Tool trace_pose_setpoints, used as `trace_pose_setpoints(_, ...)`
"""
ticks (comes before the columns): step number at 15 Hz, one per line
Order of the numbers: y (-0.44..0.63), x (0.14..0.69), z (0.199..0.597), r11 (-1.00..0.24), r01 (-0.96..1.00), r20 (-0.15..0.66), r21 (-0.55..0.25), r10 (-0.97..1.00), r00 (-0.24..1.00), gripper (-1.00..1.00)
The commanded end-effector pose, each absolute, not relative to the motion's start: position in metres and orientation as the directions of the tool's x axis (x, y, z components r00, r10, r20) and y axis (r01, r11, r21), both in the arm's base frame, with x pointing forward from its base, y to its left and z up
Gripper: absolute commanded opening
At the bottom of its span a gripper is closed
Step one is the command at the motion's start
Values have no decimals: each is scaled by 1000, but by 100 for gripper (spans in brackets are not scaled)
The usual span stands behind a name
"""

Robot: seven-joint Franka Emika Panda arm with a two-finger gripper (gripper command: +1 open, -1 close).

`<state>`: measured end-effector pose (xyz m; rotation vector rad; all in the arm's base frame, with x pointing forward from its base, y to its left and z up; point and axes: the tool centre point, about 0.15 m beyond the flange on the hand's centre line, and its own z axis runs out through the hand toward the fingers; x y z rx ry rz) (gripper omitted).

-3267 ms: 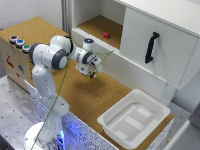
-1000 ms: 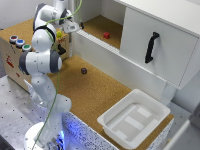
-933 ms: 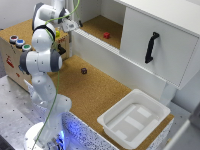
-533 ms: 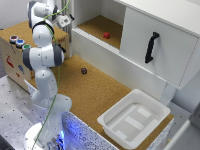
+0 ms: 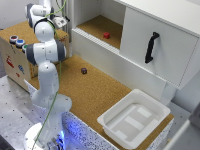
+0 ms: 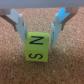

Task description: Put the yellow object on top of the drawer

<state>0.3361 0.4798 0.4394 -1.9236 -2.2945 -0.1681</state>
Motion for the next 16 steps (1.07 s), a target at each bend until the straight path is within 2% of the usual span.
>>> trace_pose_setpoints(1,498,339,481,159,987,66,-31,985,-156,100)
trace_pose_setpoints(9,497,340,507,100,995,142,2,985,-99,100)
trace_pose_setpoints(12,476,341,511,9,1000,160,6,987,-10,100)
trace_pose_setpoints(16,438,341,503,-193,981,143,21,972,188,100)
